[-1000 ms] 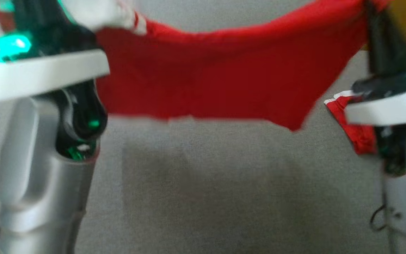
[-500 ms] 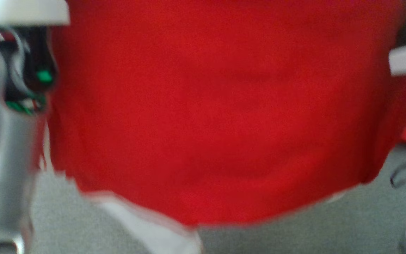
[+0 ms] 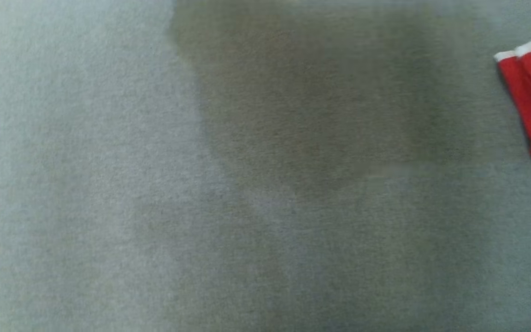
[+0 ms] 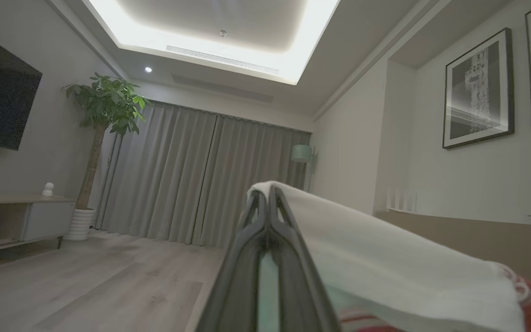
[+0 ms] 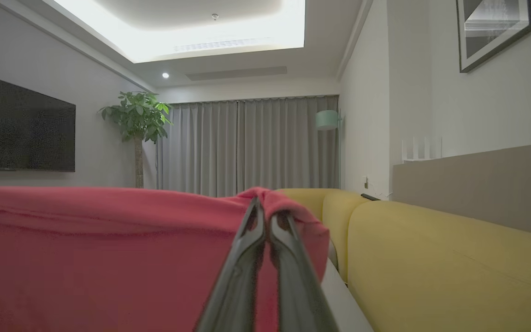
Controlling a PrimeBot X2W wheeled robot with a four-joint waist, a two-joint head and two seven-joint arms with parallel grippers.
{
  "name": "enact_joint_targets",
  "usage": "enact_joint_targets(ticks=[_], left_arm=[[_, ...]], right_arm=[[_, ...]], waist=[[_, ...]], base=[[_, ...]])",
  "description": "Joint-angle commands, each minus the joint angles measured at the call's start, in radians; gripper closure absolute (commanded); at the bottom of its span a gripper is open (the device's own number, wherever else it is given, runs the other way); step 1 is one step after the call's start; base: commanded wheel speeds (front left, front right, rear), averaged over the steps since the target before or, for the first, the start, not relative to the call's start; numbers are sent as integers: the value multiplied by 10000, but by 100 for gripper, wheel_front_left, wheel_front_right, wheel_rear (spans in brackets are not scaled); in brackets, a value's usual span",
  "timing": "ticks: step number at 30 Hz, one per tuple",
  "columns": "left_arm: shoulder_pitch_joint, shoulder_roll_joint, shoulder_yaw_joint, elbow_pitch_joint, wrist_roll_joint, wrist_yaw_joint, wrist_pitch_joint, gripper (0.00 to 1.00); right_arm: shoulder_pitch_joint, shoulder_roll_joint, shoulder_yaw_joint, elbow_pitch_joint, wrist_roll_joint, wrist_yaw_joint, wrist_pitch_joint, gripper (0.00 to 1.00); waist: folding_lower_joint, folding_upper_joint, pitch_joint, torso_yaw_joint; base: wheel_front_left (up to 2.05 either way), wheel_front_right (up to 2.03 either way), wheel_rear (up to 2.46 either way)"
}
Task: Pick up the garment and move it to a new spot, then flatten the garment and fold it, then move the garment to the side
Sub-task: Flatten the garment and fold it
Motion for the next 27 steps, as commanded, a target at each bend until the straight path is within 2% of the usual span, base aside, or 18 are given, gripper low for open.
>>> enact_joint_targets(ticks=[1,7,12,16,23,27], left_arm=[[-454,398,242,-89,-81,-70,-101,100],[334,-133,-506,1378,61,-931,-455,100],[2043,-645,-1532,2565,340,-1493,-405,100],[3265,-828,-2183,3231,421,-1741,-287,100],[4858,-420,-3487,3085,380,-1890,223,100],[5718,251,-4520,2154,-8,-1894,867,100]], right_arm=[[-238,49,74,-39,-66,-7,-159,100],[207,-327,899,1900,-39,-7,-810,100],[1587,-989,2359,3339,-111,-7,-400,100],[2703,-1264,3510,4085,403,-7,47,100],[4063,-1894,5372,4083,1950,-7,1197,100],[4588,-2462,6169,3588,2994,-7,1860,100]], waist=[[-5,1,155,194],[-5,1,124,556],[-5,1,-262,1017],[-5,1,-702,1211],[-5,1,-1515,1211],[-5,1,-2000,1159]], base=[[0,0,0],[0,0,0],[0,0,0],[0,0,0],[0,0,0],[0,0,0]])
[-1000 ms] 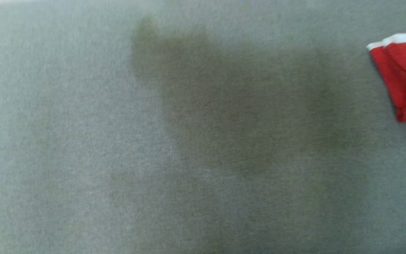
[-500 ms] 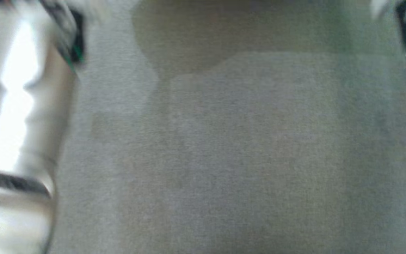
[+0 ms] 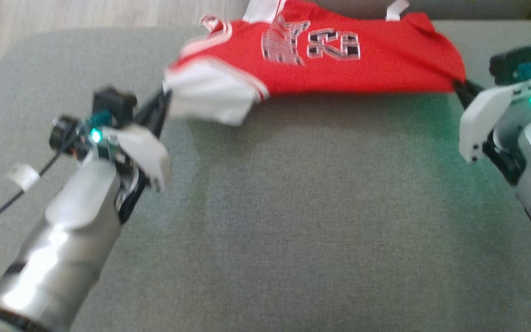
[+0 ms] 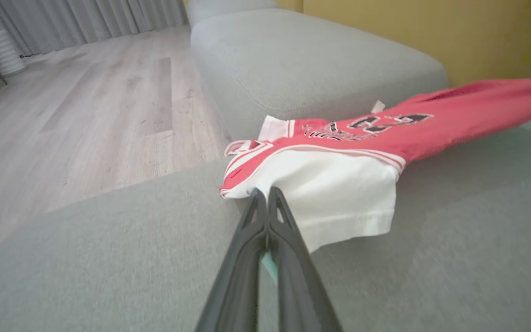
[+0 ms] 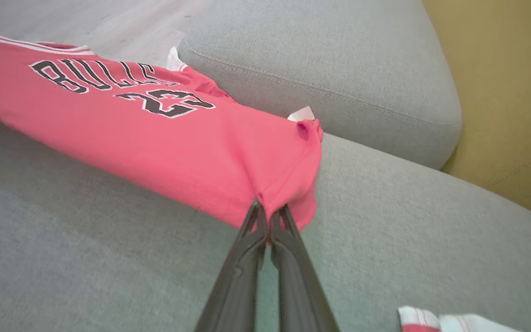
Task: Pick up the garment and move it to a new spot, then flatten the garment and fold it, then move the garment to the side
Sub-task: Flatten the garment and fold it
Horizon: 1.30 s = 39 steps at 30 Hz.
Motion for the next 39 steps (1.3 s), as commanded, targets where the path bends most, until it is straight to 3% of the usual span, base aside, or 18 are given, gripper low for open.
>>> enact_joint_targets(ticks=[1,8,9,17,24,31,39], left_arm=[[53,812,-112,-690,-321,19,313,100],[1220,2210,-1199,-2739,-1431,17,1837,100],[1220,2210,-1199,-2739,-1431,17,1837,100],[2522,3779,-1745,-5171,-2139,41,3306,100],[3432,4899,-1809,-7616,-2766,596,4673,100],[3476,5182,-1614,-8562,-2692,1254,4810,100],[2384,4633,-1431,-7707,-2221,1185,4429,100]], right_arm=[[236,-403,399,-545,510,-7,298,100],[1179,-1334,1660,-2014,2391,-7,1619,100],[1179,-1334,1660,-2014,2391,-7,1619,100],[2297,-2309,2523,-3923,4485,-7,3277,100],[3015,-3041,2584,-5442,5804,-7,4336,100],[3195,-3113,2242,-5952,5859,-7,4182,100],[2601,-2661,1486,-5737,5479,-7,3630,100]], waist=[[2,0,-417,-68],[2,0,-1308,-167],[2,0,-1308,-167],[2,0,-2198,-392],[2,0,-2388,-500],[2,0,-2068,-552],[2,0,-1116,-623]], base=[[0,0,0],[0,0,0],[0,0,0],[0,0,0],[0,0,0],[0,0,0],[0,0,0]])
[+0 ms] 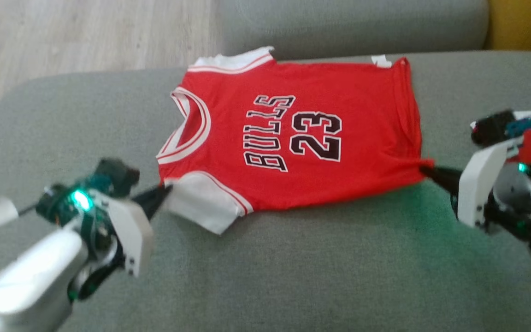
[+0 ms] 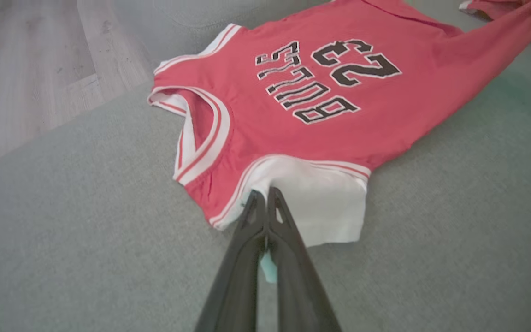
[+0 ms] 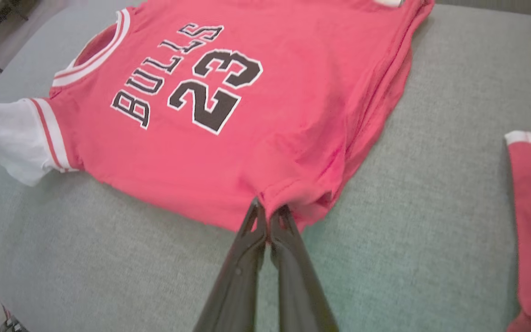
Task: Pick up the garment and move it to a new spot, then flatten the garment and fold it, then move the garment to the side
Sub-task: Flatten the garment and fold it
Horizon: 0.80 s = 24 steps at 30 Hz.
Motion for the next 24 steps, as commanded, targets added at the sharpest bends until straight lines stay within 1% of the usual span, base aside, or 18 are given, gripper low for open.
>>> enact_joint_targets(ticks=[1,7,13,14,19,24], left_arm=[[-884,234,688,-11,119,-70,-110,100],[-1867,-192,814,1124,306,-273,-241,100],[-2941,-733,991,2386,644,-212,-655,100],[-2941,-733,991,2386,644,-212,-655,100],[-3766,-1162,1101,3578,875,-154,-1026,100],[-4408,-1479,892,4775,1230,-268,-1164,100]], right_arm=[[-436,-53,-239,-124,-116,-7,-186,100],[-971,444,-452,395,-491,-7,-622,100],[-1499,861,-409,1145,-1065,-7,-920,100],[-1499,861,-409,1145,-1065,-7,-920,100],[-1897,1295,-407,1664,-1304,-7,-1230,100],[-2378,1755,-335,2077,-1479,-7,-1635,100]], waist=[[-2,0,241,-45],[-2,0,664,-162],[-2,0,1018,-357],[-2,0,1018,-357],[-2,0,1312,-649],[-2,0,1595,-941]], base=[[0,0,0],[0,0,0],[0,0,0],[0,0,0],[0,0,0],[0,0,0]])
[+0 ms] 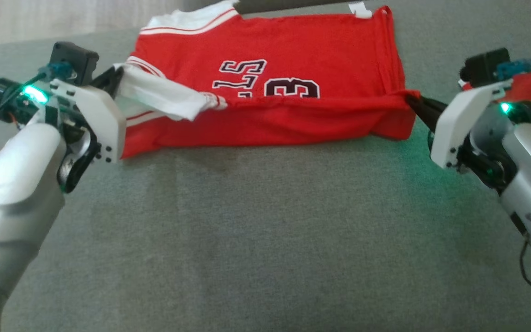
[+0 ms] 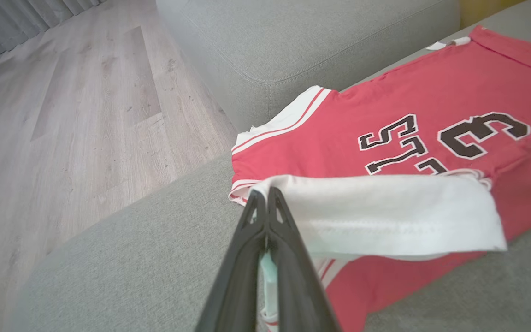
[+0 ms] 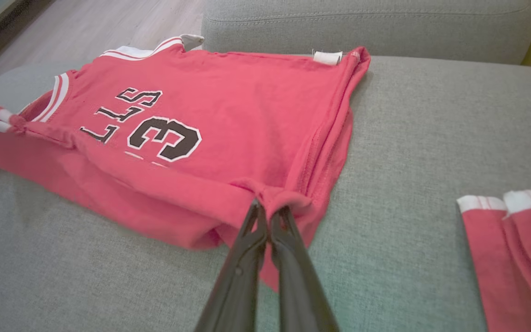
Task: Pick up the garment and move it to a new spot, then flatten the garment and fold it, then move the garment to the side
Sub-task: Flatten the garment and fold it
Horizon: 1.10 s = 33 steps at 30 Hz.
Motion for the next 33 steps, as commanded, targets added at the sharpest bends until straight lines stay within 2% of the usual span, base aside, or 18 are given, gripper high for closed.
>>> enact_joint_targets(ticks=[1,6,7,8,9,10,11,13,20,22,25,27,29,30,33], left_arm=[[-772,251,370,74,132,-19,-169,100],[-1195,-248,297,983,274,-47,-610,100],[-1248,-359,273,1136,275,-87,-678,95],[-1294,-471,302,1294,231,-98,-760,73],[-1346,-582,380,1452,162,-54,-877,55],[-1426,-689,521,1606,71,59,-1053,4],[-1526,-777,660,1755,18,211,-1273,0],[-1709,-898,792,2009,58,442,-1737,0],[-1601,-1546,1571,2229,-338,1048,-3931,0],[-1331,-1727,1862,2052,-499,1235,-4679,0],[-717,-1931,2368,1401,-571,1594,-5166,0],[-163,-1971,2914,438,-303,1968,-5217,0],[701,-2001,3560,-942,512,2574,-5223,0],[1286,-2134,3896,-1599,843,2838,-5225,0],[3076,-2557,4583,-3017,1677,3191,-5227,0]], right_arm=[[-385,53,25,-117,-94,-7,-189,100],[-755,315,223,252,-156,-7,-482,100],[-833,336,225,358,-209,-7,-625,100],[-930,362,191,493,-317,-7,-869,100],[-1003,428,84,682,-376,-7,-1147,4],[-1049,537,-6,859,-341,-7,-1282,0],[-1104,640,-121,992,-275,-7,-1452,0],[-1242,792,-386,1186,-233,-7,-2019,0],[-1277,1207,-1667,1705,-368,-7,-5264,0],[-1094,1282,-1958,1772,-579,-7,-5670,0],[-704,1513,-2834,1563,-893,-7,-5838,0],[-272,1687,-3873,974,-1607,-7,-5848,0],[432,1935,-4978,235,-2824,-7,-5850,0],[879,2171,-5655,-160,-3421,-7,-5851,0],[2332,3255,-7532,-1392,-4954,-7,-5853,0]], waist=[[-1,0,172,-150],[-1,0,423,-246],[-1,0,473,-253],[-1,0,512,-260],[-1,0,541,-264],[-1,0,573,-256],[-1,0,603,-250],[-1,0,629,-229],[-1,0,166,10],[-1,0,-43,116],[-1,0,-354,249],[-1,0,-517,330],[-1,0,-680,419],[-1,0,-764,462],[-1,0,-913,542]], base=[[0,0,0],[0,0,0],[0,0,0],[0,0,0],[0,0,0],[0,0,0],[0,0,0],[0,0,0],[0,0,0],[0,0,0],[0,0,0],[0,0,0],[0,0,0],[0,0,0],[0,0,0]])
